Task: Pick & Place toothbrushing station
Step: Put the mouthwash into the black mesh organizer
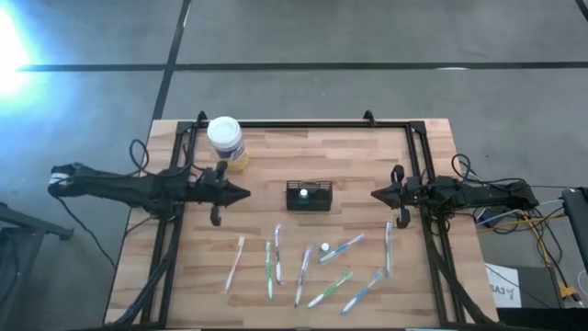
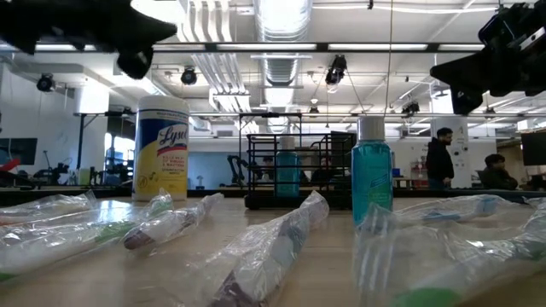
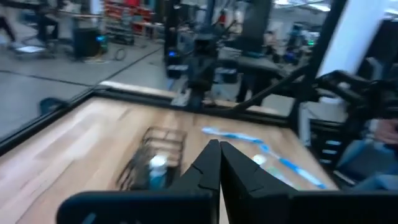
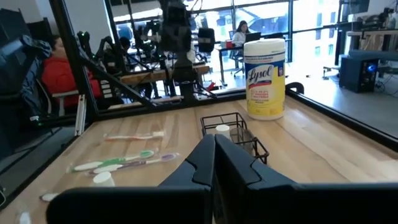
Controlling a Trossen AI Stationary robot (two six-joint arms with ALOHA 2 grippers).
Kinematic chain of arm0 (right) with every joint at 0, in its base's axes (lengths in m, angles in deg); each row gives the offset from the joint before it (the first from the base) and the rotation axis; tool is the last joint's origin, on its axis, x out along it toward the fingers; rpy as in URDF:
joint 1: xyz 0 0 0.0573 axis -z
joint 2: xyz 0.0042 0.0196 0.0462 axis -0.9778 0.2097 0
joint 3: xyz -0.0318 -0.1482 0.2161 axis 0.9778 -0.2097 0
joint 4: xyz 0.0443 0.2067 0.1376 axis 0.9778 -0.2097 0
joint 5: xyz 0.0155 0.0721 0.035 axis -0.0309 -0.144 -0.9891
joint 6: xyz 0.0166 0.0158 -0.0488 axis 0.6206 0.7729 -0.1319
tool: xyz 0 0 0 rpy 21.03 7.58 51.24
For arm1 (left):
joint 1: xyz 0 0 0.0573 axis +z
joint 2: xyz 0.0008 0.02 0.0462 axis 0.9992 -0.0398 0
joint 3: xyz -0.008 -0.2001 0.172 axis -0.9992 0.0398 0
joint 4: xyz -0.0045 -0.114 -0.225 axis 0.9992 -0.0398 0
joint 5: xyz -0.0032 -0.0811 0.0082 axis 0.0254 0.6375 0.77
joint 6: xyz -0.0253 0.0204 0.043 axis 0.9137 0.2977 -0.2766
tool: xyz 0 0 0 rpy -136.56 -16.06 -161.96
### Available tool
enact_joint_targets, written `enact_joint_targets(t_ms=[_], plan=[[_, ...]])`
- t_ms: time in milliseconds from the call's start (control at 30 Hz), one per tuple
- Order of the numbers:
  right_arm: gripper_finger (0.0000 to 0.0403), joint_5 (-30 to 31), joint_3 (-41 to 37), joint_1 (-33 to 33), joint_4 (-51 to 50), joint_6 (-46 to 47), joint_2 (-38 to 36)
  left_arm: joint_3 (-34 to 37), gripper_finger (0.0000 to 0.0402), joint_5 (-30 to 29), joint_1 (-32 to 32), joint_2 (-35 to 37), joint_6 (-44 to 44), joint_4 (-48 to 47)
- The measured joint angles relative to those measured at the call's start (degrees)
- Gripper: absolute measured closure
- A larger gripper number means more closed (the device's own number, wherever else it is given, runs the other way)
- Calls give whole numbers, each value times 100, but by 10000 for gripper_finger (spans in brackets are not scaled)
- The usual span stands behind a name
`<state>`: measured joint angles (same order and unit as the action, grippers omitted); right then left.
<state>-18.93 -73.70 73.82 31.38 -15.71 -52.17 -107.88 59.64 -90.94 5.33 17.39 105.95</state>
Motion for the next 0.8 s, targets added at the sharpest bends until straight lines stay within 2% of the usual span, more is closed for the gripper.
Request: enact_joint_targets(t_ms=[133, 300, 667, 800], plan=[[394, 1, 0, 0, 8, -7, 0, 359, 399, -299, 2, 155, -164, 96], [394, -1, 0, -2, 196, -11, -3, 520, 397, -59, 0, 302, -612, 334], [394, -8, 0, -2, 390, -277, -4, 1714, 398, 163, 0, 508, -290, 1885], [394, -12, 0, -2, 433, -308, -4, 1732, 399, 187, -7, 516, -171, 1660]])
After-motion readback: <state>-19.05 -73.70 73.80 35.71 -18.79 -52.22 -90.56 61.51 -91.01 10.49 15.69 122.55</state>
